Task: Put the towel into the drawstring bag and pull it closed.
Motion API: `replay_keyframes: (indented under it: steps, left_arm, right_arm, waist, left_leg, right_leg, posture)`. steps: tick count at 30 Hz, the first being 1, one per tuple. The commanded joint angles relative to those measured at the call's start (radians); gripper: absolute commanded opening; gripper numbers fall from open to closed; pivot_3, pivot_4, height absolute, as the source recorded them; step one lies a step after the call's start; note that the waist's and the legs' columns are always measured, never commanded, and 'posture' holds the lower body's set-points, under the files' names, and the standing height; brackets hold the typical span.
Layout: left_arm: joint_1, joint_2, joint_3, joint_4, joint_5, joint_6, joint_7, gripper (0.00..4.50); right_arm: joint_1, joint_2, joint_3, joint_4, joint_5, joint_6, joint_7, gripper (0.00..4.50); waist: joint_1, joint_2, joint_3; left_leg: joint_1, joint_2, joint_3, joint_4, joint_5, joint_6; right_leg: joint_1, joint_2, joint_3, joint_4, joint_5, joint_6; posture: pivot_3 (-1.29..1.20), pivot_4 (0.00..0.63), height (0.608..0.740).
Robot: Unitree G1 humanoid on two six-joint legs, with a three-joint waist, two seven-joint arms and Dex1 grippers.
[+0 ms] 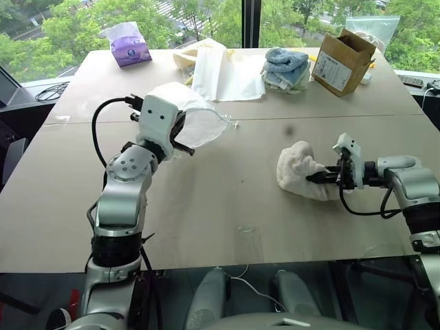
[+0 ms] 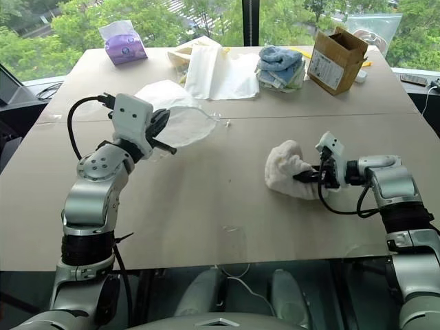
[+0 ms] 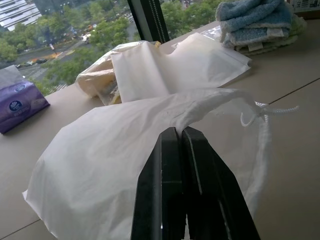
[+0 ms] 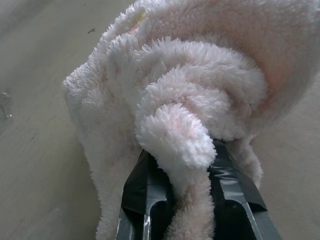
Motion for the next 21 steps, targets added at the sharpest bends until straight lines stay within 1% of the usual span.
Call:
replay_keyframes:
  steps: [1,4,5,8,11,13,16,19,21]
  left_arm:
    - [-0.028,-0.008,0.007,-0.002,-0.03,0.001,-0.001,0.0]
    - [-0.046,-0.027,0.01,-0.001,-0.086,0.056,-0.024,0.0]
    - [-0.053,-0.035,0.013,-0.005,-0.114,0.079,-0.038,0.0]
    - [-0.064,-0.04,0.026,-0.021,-0.205,0.13,-0.093,0.0]
    - [-0.075,-0.033,0.045,-0.022,-0.282,0.18,-0.132,0.0]
    - [-0.084,-0.026,0.057,-0.018,-0.327,0.208,-0.152,0.0]
    - [-0.069,0.019,0.053,-0.036,-0.384,0.231,-0.217,0.0]
    - [-0.053,0.041,0.076,-0.056,-0.457,0.266,-0.249,0.0]
    - [-0.057,0.047,0.093,-0.06,-0.498,0.28,-0.259,0.0]
  right_arm:
    - [0.014,0.015,-0.03,-0.099,0.069,0.098,-0.039,0.06]
    - [-0.029,0.049,-0.086,-0.187,0.147,0.208,-0.109,0.06]
    - [-0.043,0.054,-0.087,-0.233,0.169,0.24,-0.122,0.06]
    - [-0.08,0.056,-0.043,-0.364,0.217,0.332,-0.138,0.06]
    - [-0.133,0.093,-0.001,-0.439,0.259,0.383,-0.162,0.06]
    - [-0.16,0.117,0.021,-0.453,0.271,0.387,-0.177,0.06]
    - [-0.183,0.136,0.086,-0.443,0.244,0.342,-0.185,0.06]
    - [-0.182,0.121,0.176,-0.431,0.192,0.265,-0.165,0.06]
    - [-0.181,0.123,0.214,-0.416,0.164,0.228,-0.169,0.06]
  waist:
    - [0.0,0.0,0.0]
    - [-0.001,0.0,0.001]
    - [-0.001,0.0,0.001]
    - [0.0,0.001,0.001]
    - [-0.002,0.001,0.001]
    - [-0.002,0.001,0.001]
    - [-0.001,0.001,0.001]
    - [0.0,0.001,0.001]
    - [0.001,0.001,0.001]
  left_leg:
    - [0.0,0.0,0.0,0.0,0.0,0.0]
    - [0.0,0.0,0.0,0.0,0.0,0.0]
    - [0.0,0.0,0.0,0.0,0.0,0.0]
    - [-0.005,0.0,0.0,0.001,0.0,0.0]
    - [-0.013,0.0,0.0,0.003,0.0,0.0]
    - [-0.017,0.0,-0.001,0.004,0.0,0.0]
    - [-0.018,-0.001,-0.001,0.004,0.0,0.0]
    - [-0.018,-0.001,-0.001,0.004,0.0,0.0]
    - [-0.018,-0.001,-0.002,0.004,0.0,0.0]
  right_leg:
    - [0.0,0.0,0.0,0.0,0.0,0.0]
    - [0.0,0.0,0.001,0.0,0.0,0.0]
    - [-0.001,0.0,0.001,0.0,0.0,0.0]
    - [-0.006,0.0,0.001,0.002,0.0,0.0]
    - [-0.014,0.0,0.0,0.004,0.0,0.0]
    - [-0.017,0.0,0.0,0.004,0.0,0.0]
    - [-0.018,0.0,-0.001,0.004,0.0,0.0]
    - [-0.019,0.0,-0.001,0.003,0.0,0.0]
    - [-0.019,-0.001,-0.001,0.003,0.0,0.0]
  posture:
    - [0.0,0.15,0.74]
    - [0.0,0.15,0.74]
    - [0.0,0.15,0.74]
    - [0.0,0.15,0.74]
    - [0.0,0.15,0.74]
    - [0.0,0.15,0.74]
    - [0.0,0.15,0.74]
    - [0.0,0.15,0.74]
    - [0.0,0.15,0.74]
